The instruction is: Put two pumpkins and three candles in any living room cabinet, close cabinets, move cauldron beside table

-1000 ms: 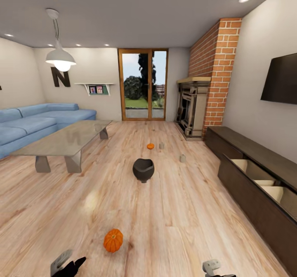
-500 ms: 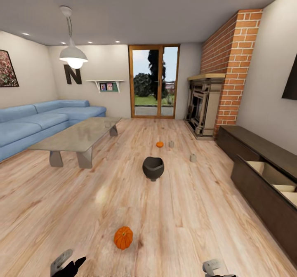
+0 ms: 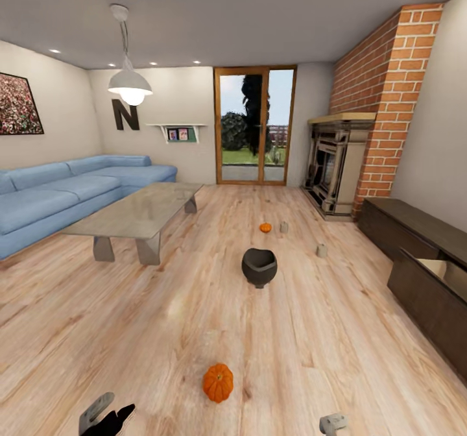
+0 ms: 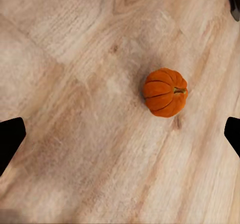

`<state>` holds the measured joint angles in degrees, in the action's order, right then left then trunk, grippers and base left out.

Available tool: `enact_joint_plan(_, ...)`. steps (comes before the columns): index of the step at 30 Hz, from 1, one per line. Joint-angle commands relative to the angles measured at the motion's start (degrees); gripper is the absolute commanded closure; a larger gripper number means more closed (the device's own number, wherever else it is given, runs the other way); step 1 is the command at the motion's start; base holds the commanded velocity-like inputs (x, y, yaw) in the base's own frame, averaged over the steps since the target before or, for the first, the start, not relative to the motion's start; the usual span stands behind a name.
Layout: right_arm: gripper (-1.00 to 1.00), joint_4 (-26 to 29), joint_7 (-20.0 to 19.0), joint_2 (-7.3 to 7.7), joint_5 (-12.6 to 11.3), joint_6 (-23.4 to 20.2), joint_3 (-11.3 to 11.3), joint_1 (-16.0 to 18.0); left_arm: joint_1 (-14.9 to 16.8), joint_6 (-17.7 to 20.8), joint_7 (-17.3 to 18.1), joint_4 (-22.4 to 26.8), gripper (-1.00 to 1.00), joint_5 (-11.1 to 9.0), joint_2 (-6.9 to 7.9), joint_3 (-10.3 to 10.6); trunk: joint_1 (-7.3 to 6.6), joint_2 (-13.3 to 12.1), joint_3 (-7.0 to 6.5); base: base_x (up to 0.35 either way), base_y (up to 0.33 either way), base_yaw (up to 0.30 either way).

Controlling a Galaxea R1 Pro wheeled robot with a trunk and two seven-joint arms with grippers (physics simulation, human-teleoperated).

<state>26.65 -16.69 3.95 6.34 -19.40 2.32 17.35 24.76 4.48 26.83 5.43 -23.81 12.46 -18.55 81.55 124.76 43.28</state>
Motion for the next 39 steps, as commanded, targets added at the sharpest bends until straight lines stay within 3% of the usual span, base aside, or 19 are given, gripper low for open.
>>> enact_joint_plan(1, -1.00, -0.26, -0.27, 0.02, 0.60, -0.21, 0.10, 0.01, 0.02, 0.09, 0.23, 0.01, -1.00, -0.18, -0.01, -0.35, 0.02, 0.03, 0.06, 0.258, 0.257, 0.002)
enact_joint_plan(17, -1.00, -1.98, -0.68, 0.18, -0.15, -0.28, 0.17, -0.68, 0.28, -0.74, 1.84, -1.36, -1.00, -0.28, 0.27, -0.74, 0.02, 0.03, 0.07, 0.016, 0.016, 0.000)
enact_joint_plan(22, -1.00, -2.32, -0.72, 0.23, -0.35, 0.00, 0.09, -0.73, 0.28, -0.80, 1.95, -1.38, -1.00, -0.12, 0.28, -0.50, -1.08, -1.98, -0.83, 0.000, 0.000, 0.000)
enact_joint_plan(35, -1.00, -2.33, -1.15, 0.26, -0.53, 0.24, -0.20, -0.74, 0.28, -0.72, 2.10, -1.05, -1.00, 0.07, 0.29, -0.23, -1.08, -1.98, -0.83, 0.000, 0.000, 0.000)
enact_joint_plan(37, -1.00, -2.23, -1.07, 0.33, -0.54, 0.32, -0.29, -0.74, 0.28, -0.78, 1.66, -1.00, -1.00, 0.72, 0.65, 0.41, -1.08, -1.98, -0.83, 0.044, 0.179, 0.000)
enact_joint_plan(38, -1.00, -2.21, -1.05, 0.33, -0.54, 0.32, -0.29, -0.74, 0.28, -0.78, 1.62, -1.01, -1.00, 2.88, 0.68, 6.32, -1.08, -1.98, -0.83, 0.056, 0.209, 0.000)
enact_joint_plan(39, -1.00, -2.19, -1.00, 0.34, -0.54, 0.32, -0.29, -0.74, 0.28, -0.79, 1.59, -1.00, -1.00, 2.91, 0.71, 6.41, -1.08, -1.98, -0.83, 0.062, 0.224, 0.000)
